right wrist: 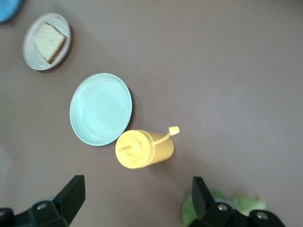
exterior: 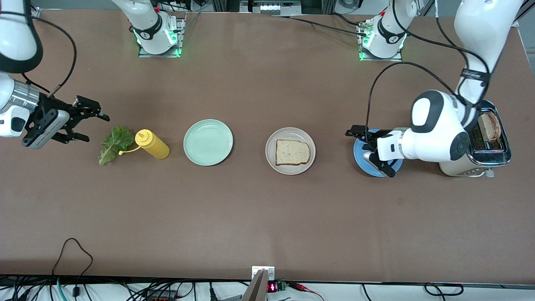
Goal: Make sandwich in beige plate with both arms
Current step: 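Release toast, withdraw the left gripper while the right gripper approaches the bottle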
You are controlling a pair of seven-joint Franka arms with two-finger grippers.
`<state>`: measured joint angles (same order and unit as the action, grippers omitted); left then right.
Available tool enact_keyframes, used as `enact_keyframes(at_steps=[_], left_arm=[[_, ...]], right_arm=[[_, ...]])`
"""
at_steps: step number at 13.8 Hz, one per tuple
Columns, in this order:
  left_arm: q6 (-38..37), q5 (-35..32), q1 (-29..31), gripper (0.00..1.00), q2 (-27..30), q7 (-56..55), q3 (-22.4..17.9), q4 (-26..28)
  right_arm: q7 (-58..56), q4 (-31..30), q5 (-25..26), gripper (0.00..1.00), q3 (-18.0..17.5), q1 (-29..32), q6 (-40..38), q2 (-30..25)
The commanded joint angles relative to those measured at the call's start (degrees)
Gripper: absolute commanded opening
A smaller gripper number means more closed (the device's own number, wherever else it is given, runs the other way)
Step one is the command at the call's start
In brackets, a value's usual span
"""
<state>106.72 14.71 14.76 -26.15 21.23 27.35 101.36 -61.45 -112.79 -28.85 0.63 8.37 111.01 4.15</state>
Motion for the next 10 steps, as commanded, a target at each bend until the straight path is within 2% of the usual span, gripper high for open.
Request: enact_keyframes(at_steps=[1,4,6,8,9,10], left_arm=[[-7.8,-8.4,-1.0,1.00,0.0,-6.9,0.3,-6.5],[-15.9,-13.6,-2.3,1.00,-0.1,-12.5,0.9,-13.3],[-21.6,-16.7,-3.2,1.00,-0.1,-14.4,0.9,-18.4],[-27.5,-18.7,-3.7,1.00,0.0,-15.9,0.9,-22.9],[-28.2,-18.6,-4.6,1.00,1.4,-15.9,0.1,-23.7],[-28.4,-19.0,-7.0,1.00,4.2,-16.1,-2.5,-23.5]], right_arm=[[-14.3,-4.8,-8.7,1.00,-0.5,3.4,2.3,-0.4],[-36.2,-5.9,-19.8,1.00,-0.6,7.3,1.8,4.9],[-45.8,-6.0,-24.7,1.00,-0.6,9.5,0.8,8.9],[-54.6,-5.9,-30.9,1.00,-0.6,11.0,-3.3,12.1],[-59.3,-5.9,-33.1,1.00,-0.6,11.7,-4.7,13.8],[-63.6,-5.9,-35.2,1.00,-0.6,12.3,-6.5,16.0]])
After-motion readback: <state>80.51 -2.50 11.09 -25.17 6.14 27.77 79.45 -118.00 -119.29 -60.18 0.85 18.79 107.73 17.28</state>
